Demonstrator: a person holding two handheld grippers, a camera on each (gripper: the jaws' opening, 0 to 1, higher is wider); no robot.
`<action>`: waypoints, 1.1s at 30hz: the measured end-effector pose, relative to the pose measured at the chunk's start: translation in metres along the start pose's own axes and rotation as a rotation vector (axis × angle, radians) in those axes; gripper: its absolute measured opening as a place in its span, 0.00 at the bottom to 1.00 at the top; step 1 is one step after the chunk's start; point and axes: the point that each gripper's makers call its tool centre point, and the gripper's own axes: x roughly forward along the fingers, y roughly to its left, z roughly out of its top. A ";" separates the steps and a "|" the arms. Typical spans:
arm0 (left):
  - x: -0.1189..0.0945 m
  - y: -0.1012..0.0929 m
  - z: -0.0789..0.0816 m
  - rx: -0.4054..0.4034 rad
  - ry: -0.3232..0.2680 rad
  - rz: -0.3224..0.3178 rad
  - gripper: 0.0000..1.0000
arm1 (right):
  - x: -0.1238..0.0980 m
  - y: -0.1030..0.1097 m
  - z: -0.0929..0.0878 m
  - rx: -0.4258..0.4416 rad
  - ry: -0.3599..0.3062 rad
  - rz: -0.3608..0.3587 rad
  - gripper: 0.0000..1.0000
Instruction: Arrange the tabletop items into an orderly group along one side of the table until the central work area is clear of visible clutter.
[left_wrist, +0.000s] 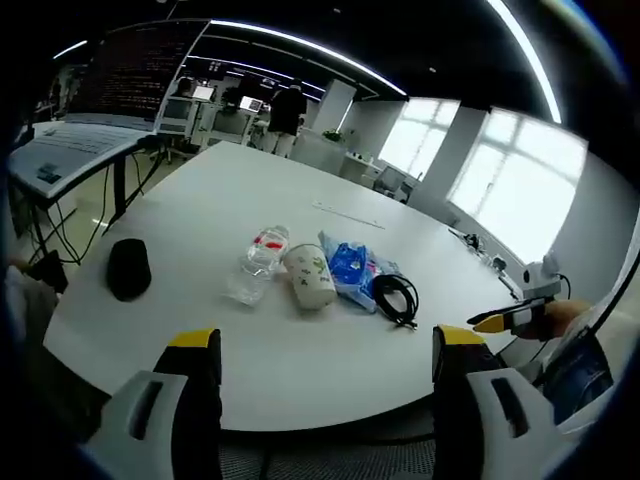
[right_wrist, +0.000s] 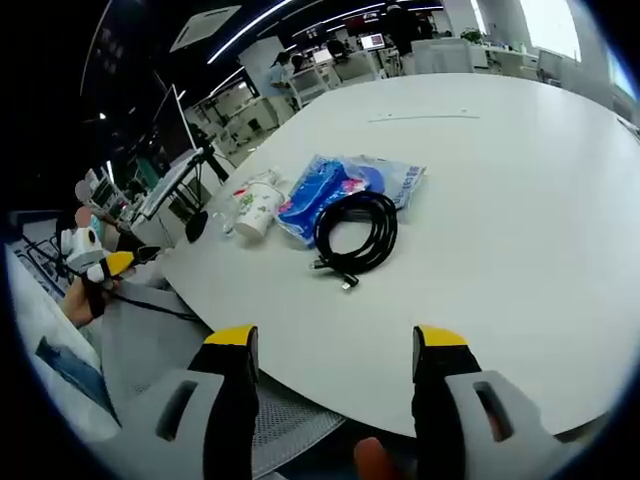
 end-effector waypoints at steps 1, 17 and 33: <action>0.000 0.000 0.000 0.000 0.000 0.000 0.89 | 0.000 0.000 0.000 0.002 -0.002 0.000 0.61; 0.001 0.000 -0.001 0.003 0.002 0.001 0.88 | -0.002 -0.002 -0.001 0.023 -0.010 0.002 0.60; 0.001 0.002 -0.003 -0.005 0.020 -0.004 0.88 | -0.011 -0.002 -0.001 0.080 -0.030 -0.005 0.57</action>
